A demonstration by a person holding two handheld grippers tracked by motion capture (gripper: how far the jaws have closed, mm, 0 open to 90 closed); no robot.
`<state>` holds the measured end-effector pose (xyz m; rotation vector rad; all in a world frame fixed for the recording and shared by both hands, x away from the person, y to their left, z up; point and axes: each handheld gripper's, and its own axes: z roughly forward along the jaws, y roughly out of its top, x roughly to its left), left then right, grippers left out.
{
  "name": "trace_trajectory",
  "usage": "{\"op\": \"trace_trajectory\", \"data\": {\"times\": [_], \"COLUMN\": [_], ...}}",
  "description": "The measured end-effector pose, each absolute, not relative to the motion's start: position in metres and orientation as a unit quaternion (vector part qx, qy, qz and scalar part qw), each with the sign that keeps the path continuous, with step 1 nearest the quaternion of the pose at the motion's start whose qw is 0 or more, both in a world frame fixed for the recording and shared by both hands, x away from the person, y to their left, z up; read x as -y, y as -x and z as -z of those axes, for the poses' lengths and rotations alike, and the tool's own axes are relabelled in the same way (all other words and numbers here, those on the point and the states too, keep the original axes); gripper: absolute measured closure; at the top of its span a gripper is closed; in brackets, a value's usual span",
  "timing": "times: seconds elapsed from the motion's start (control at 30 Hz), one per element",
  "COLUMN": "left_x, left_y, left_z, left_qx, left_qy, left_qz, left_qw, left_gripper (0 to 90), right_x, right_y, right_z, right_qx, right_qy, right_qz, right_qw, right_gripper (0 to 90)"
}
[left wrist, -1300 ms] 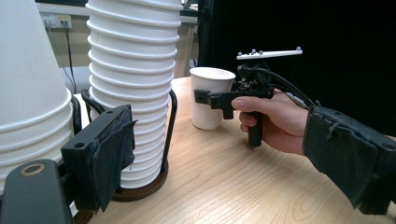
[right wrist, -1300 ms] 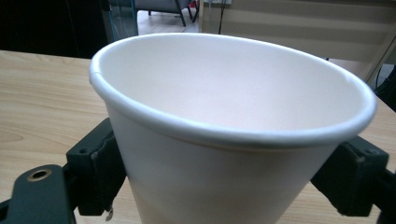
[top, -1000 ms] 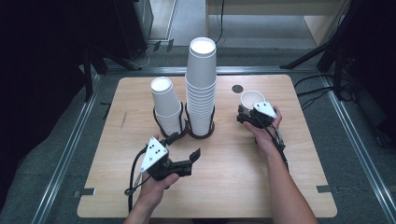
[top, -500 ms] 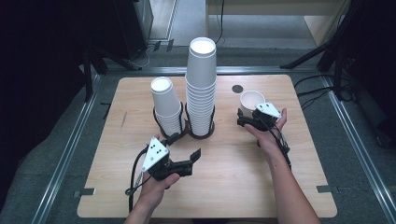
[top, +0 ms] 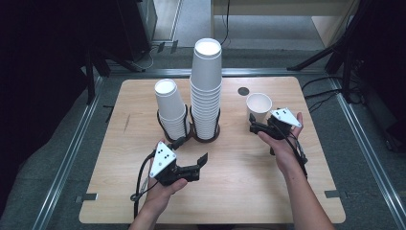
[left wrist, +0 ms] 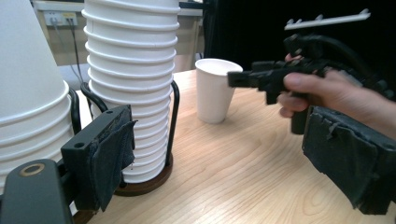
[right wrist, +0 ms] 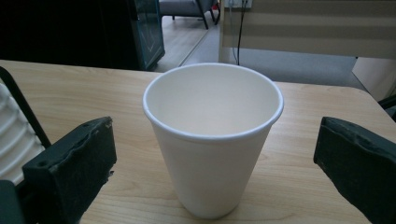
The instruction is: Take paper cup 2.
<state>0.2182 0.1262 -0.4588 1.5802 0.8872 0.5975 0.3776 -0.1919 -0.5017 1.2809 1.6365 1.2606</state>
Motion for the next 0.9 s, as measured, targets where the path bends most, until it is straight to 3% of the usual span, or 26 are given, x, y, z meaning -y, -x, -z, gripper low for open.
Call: {"op": "trace_trajectory", "data": {"times": [0.67, 0.9], "left_x": [-0.120, -0.124], "left_y": [-0.225, -0.233], "left_z": [0.466, 0.466], "left_qx": [-0.385, -0.407], "left_qy": [-0.668, -0.677], "left_qz": [-0.286, -0.266], "left_qw": [0.569, 0.552], "left_gripper": [12.9, 12.0], "right_x": [0.192, 0.183], "right_y": [-0.350, -0.342], "right_z": [0.446, 0.422], "right_qx": [-0.624, -0.621], "right_qy": [-0.456, -0.437], "right_qz": [-0.525, -0.546], "right_qw": [0.356, 0.354], "right_gripper": [0.0, 0.0]}}
